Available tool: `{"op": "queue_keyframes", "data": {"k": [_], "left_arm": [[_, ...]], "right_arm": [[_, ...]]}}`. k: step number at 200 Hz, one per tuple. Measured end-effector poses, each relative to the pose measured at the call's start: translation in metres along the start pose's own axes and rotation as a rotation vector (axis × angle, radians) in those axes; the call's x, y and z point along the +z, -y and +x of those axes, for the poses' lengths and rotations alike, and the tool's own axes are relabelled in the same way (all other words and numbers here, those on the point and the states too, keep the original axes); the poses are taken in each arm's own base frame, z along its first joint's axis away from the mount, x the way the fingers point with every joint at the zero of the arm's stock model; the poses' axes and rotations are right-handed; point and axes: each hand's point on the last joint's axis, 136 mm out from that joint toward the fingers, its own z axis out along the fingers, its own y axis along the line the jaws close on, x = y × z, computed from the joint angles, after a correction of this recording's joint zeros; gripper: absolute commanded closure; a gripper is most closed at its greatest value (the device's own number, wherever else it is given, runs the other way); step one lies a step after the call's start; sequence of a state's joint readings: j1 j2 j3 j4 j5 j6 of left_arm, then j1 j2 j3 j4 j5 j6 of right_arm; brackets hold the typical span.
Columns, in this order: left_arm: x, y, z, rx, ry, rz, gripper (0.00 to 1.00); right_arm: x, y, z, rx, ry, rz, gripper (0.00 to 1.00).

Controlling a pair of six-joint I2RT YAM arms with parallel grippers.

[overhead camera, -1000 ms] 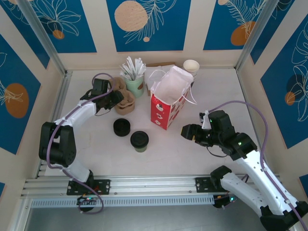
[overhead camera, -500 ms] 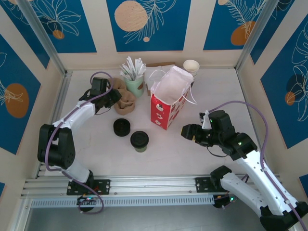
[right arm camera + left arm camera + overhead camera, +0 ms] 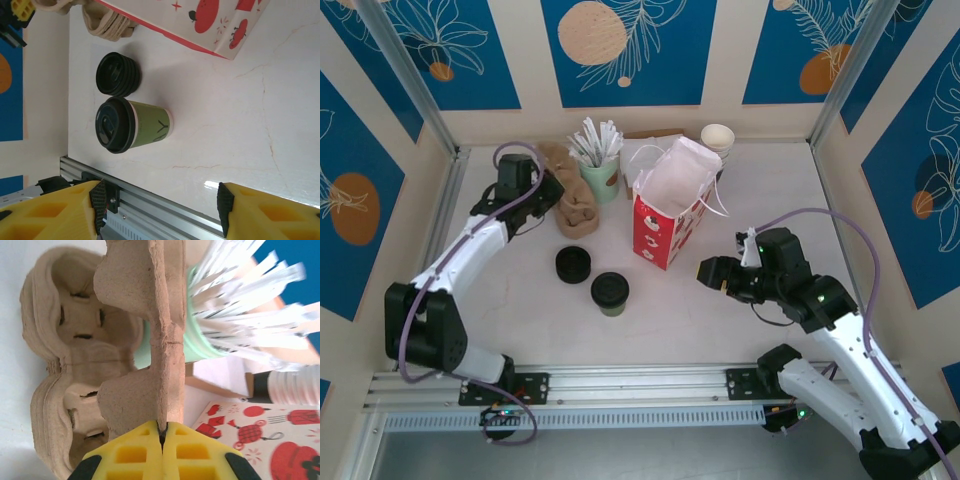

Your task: Pack the takeout coffee

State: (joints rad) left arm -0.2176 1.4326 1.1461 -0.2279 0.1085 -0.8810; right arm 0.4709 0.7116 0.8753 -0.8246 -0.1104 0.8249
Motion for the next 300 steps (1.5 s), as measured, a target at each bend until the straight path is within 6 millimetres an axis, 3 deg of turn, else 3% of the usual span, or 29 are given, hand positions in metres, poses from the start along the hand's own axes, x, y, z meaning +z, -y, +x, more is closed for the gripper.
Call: {"op": "queue_keyframes", "data": {"k": [44,75,101,138,169,205,248,300], "left_arm": [[-0.077,0.041,-0.031,0.055,0.138,0.091,0.99],[-0.134,0.064,-0.036,0.115,0.186,0.171,0.99],[-0.175,0.087,-0.022,0.183,0.154,0.294,0.98],[-0.217,0.111,0.022,0.257,0.001,0.508,0.98],[-0.243,0.106,0.061,0.275,-0.095,0.631,0.99],[-0.26,0.096,0.093,0.26,-0.162,0.74,1.0],[-0.269,0.094,0.108,0.253,-0.196,0.816,1.0],[-0.279,0.102,0.114,0.272,-0.21,0.877,1.0]], "right_arm": [[-0.014,-0.017,-0.003,-0.045,0.032,-0.073,0.38],[-0.024,-0.04,-0.007,-0.107,0.06,-0.17,0.37],[-0.035,-0.069,-0.014,-0.174,0.084,-0.293,0.36],[-0.047,-0.114,-0.021,-0.283,0.087,-0.479,0.36],[-0.05,-0.142,-0.016,-0.368,0.05,-0.598,0.36],[-0.053,-0.169,0.005,-0.483,-0.01,-0.716,0.36],[-0.043,-0.193,0.029,-0.583,-0.093,-0.778,0.36],[-0.035,-0.211,0.035,-0.644,-0.104,-0.8,0.36]]}}
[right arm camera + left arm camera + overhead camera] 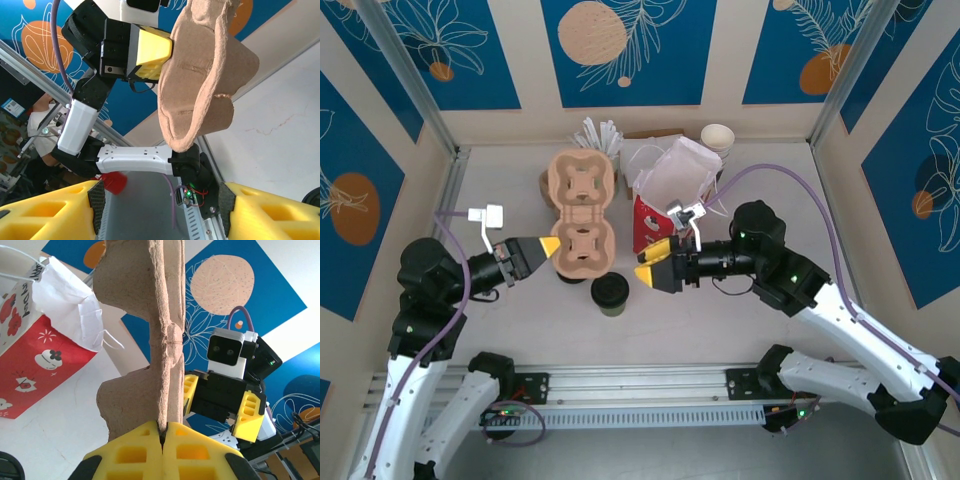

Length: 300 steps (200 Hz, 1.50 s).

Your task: Pack the takeout coffee

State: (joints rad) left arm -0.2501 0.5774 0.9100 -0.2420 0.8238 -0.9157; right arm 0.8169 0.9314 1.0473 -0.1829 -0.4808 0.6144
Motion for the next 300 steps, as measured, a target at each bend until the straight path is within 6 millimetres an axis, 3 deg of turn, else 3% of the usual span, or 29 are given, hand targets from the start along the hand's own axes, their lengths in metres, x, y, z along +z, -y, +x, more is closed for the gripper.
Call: {"op": "queue_keyframes", "data": {"k": [64,124,187,216,225,247,255,276,300], "left_arm": [[0.004,0.015,0.01,0.019,-0.048,0.062,1.0],[0.008,0.02,0.016,0.021,-0.06,0.076,1.0],[0.011,0.021,0.019,0.021,-0.065,0.075,1.0],[0.018,0.018,0.018,0.017,-0.07,0.069,1.0],[0.02,0.016,0.017,0.02,-0.068,0.064,1.0],[0.025,0.013,0.018,0.031,-0.076,0.054,0.62],[0.027,0.011,0.019,0.044,-0.085,0.051,0.54],[0.03,0.008,0.018,0.066,-0.1,0.009,0.4],[0.032,0.014,0.003,0.132,-0.105,-0.053,0.35]], "right_arm": [[0.012,-0.005,-0.004,-0.042,-0.001,-0.009,0.41],[0.018,-0.01,-0.008,-0.063,0.007,-0.019,0.55],[0.022,-0.004,-0.009,-0.06,0.012,0.008,0.8],[0.021,-0.002,-0.009,-0.051,0.008,0.03,1.0],[0.02,0.0,-0.008,-0.042,0.007,0.043,1.0],[0.017,0.005,-0.009,-0.036,0.015,0.084,1.0],[0.015,0.005,-0.01,-0.036,0.019,0.094,1.0],[0.007,0.01,-0.011,-0.027,0.033,0.147,1.0],[-0.011,0.016,-0.015,-0.006,0.051,0.234,1.0]]}}
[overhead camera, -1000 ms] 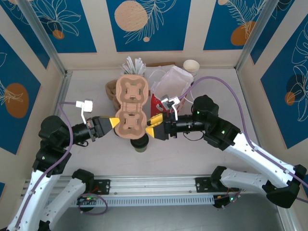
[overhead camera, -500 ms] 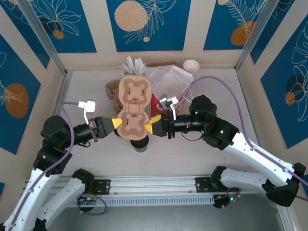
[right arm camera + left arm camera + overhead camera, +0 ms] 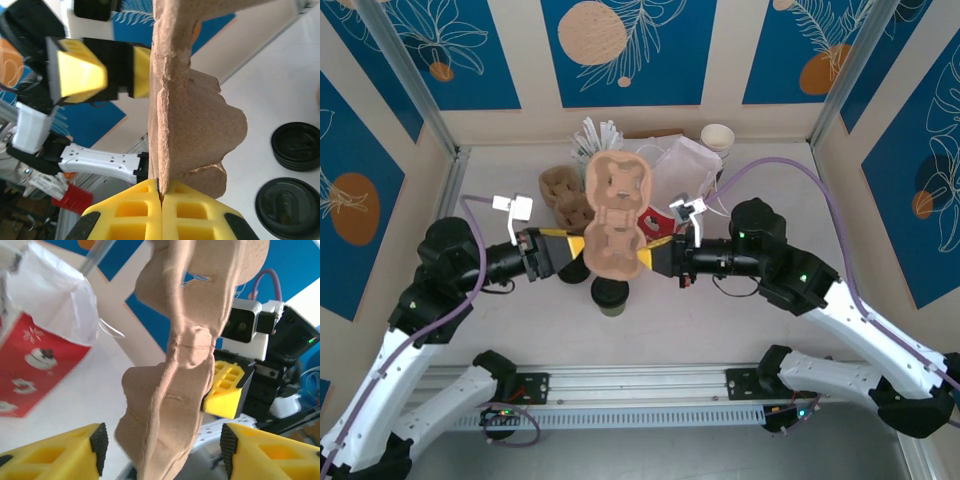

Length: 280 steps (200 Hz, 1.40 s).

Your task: Pack the takeout coffee

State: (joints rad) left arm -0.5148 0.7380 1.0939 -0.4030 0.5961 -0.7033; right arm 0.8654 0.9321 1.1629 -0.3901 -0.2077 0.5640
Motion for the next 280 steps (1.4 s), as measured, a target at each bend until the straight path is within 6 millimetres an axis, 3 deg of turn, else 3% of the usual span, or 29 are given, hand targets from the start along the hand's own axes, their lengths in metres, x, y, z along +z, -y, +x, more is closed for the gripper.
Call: {"op": "queue_keyframes", "data": {"k": [55,101,157,219,280], "left_arm": [[0.01,0.037,-0.048,0.269,-0.02,-0.041,0.38],[0.05,0.055,-0.063,0.512,-0.104,-0.039,0.39],[0.107,0.055,-0.026,0.834,-0.31,0.021,0.36],[0.122,0.03,0.005,1.071,-0.468,0.059,0.32],[0.15,-0.008,0.025,1.133,-0.593,0.029,0.36]], "right_arm": [[-0.046,0.034,-0.005,0.126,0.03,0.208,1.0],[-0.065,0.05,0.007,0.271,-0.015,0.286,1.0],[-0.063,0.047,0.022,0.415,-0.097,0.261,1.0],[-0.054,0.049,0.03,0.484,-0.157,0.239,1.0],[-0.046,0.051,0.032,0.506,-0.193,0.221,1.0]]}}
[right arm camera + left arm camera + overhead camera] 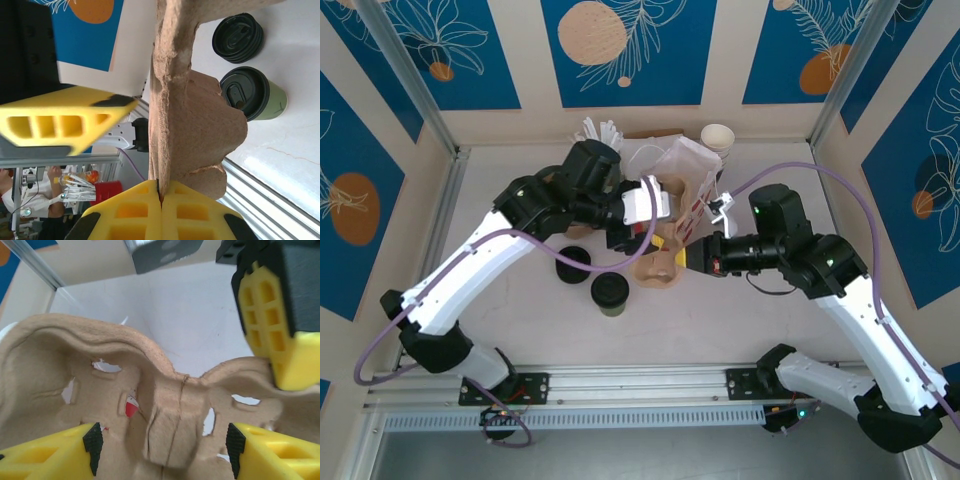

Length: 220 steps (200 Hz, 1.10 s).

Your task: Pack the takeout coffee

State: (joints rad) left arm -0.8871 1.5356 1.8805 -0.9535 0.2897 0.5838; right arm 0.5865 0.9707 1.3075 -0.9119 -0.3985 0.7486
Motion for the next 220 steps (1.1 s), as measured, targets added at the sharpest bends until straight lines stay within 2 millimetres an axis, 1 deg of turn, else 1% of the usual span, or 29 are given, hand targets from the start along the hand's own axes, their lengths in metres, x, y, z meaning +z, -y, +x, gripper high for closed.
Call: {"op": "queue_keyframes", "data": {"k": [13,28,53,82,97,118,162,186,199,211,220], "left_arm": [[0.008,-0.001,0.005,0.001,-0.022,0.006,0.39],[0.011,-0.002,0.008,0.007,-0.033,0.008,0.4],[0.011,-0.002,0.008,0.015,-0.034,0.005,0.43],[0.014,-0.002,0.014,0.014,-0.056,0.002,0.45],[0.015,-0.002,0.016,0.013,-0.06,0.002,0.5],[0.016,-0.002,0.017,0.018,-0.065,0.002,0.54],[0.017,-0.001,0.02,0.025,-0.072,0.006,0.57],[0.017,-0.001,0.02,0.028,-0.072,0.008,0.63],[0.017,0.0,0.02,0.033,-0.073,0.009,0.64],[0.017,0.0,0.02,0.034,-0.073,0.009,0.71],[0.018,0.0,0.02,0.033,-0.073,0.008,0.72]], "right_arm": [[0.002,0.001,-0.001,0.003,-0.006,0.001,1.0],[0.004,0.001,-0.002,0.007,-0.009,0.003,1.0],[0.006,0.001,-0.004,0.008,-0.016,0.001,1.0],[0.007,-0.001,-0.005,0.0,-0.024,-0.005,1.0],[0.008,0.0,-0.005,-0.001,-0.027,-0.004,1.0],[0.008,-0.001,-0.006,-0.005,-0.028,-0.005,1.0],[0.008,-0.002,-0.008,-0.018,-0.026,-0.007,1.0],[0.007,-0.002,-0.008,-0.022,-0.024,-0.006,1.0],[0.007,-0.001,-0.008,-0.02,-0.023,-0.004,0.99],[0.006,0.0,-0.009,-0.016,-0.022,0.0,0.98],[0.006,0.001,-0.009,-0.013,-0.02,0.003,0.97]]}}
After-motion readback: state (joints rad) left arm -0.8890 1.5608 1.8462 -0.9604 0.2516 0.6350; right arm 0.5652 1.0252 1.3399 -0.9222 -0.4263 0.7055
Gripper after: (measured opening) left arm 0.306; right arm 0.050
